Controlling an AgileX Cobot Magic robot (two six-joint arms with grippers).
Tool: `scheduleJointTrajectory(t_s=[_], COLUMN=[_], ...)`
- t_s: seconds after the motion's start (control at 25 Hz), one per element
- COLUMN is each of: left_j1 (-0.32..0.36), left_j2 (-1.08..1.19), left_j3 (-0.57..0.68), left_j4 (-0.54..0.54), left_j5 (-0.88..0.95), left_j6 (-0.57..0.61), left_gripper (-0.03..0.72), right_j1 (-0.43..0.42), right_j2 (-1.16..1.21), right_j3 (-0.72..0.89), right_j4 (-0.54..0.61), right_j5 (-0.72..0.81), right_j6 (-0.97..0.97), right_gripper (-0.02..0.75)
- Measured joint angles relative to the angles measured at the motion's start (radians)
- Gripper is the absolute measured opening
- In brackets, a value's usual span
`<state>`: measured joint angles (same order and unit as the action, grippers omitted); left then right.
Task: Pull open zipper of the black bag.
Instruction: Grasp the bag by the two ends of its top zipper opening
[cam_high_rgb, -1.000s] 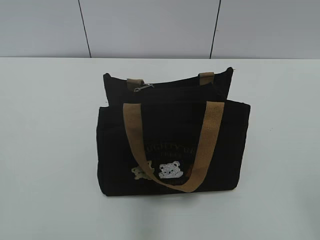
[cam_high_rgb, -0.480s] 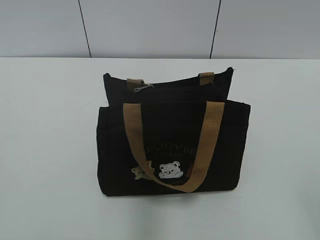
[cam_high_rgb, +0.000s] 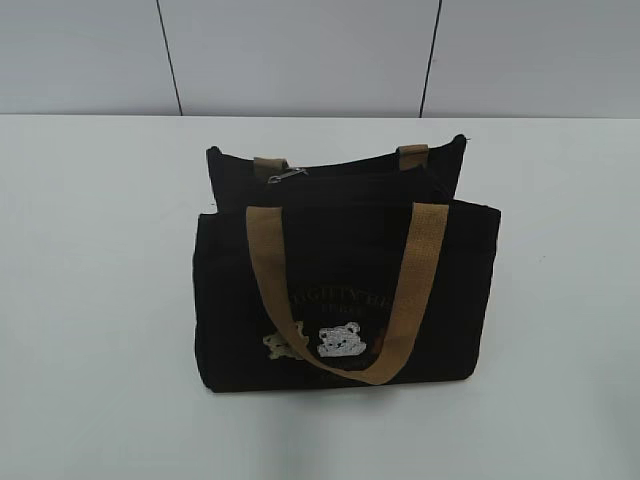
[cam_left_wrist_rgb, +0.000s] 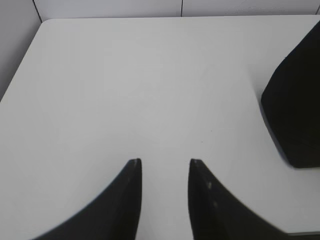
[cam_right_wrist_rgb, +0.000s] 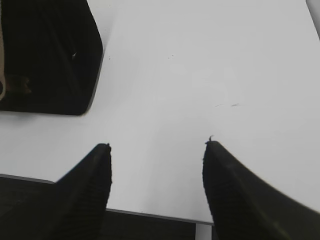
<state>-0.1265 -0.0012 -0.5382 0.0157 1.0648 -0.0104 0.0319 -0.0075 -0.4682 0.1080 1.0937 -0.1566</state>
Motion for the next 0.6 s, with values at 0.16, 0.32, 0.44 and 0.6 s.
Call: scheduleJointTrajectory(t_s=[0.16, 0.32, 0.44, 0.6], left_j1=[0.0, 0.0, 0.0, 0.0], left_j2=[0.0, 0.009, 0.042, 0.118], left_j3=[0.0, 0.0, 0.0, 0.0], left_j4=[0.0, 0.006, 0.007, 0.054], left_j5=[0.0, 0.0, 0.0, -0.007], left_j6=[0.0, 0.0, 0.0, 0.0], left_gripper=[0.238, 0.286, 0.438, 0.617], right_j1=[0.0, 0.0, 0.0, 0.0], right_j2=[0.0, 0.0, 0.055, 0.21], right_j3=[0.0, -0.006, -0.045, -0.112], right_j4=[0.0, 0.0, 0.0, 0.0], right_j5=[0.0, -0.01, -0.056, -0.138], right_j6=[0.0, 0.0, 0.0, -0.018], right_gripper=[0.443, 0.443, 0.443, 0.443])
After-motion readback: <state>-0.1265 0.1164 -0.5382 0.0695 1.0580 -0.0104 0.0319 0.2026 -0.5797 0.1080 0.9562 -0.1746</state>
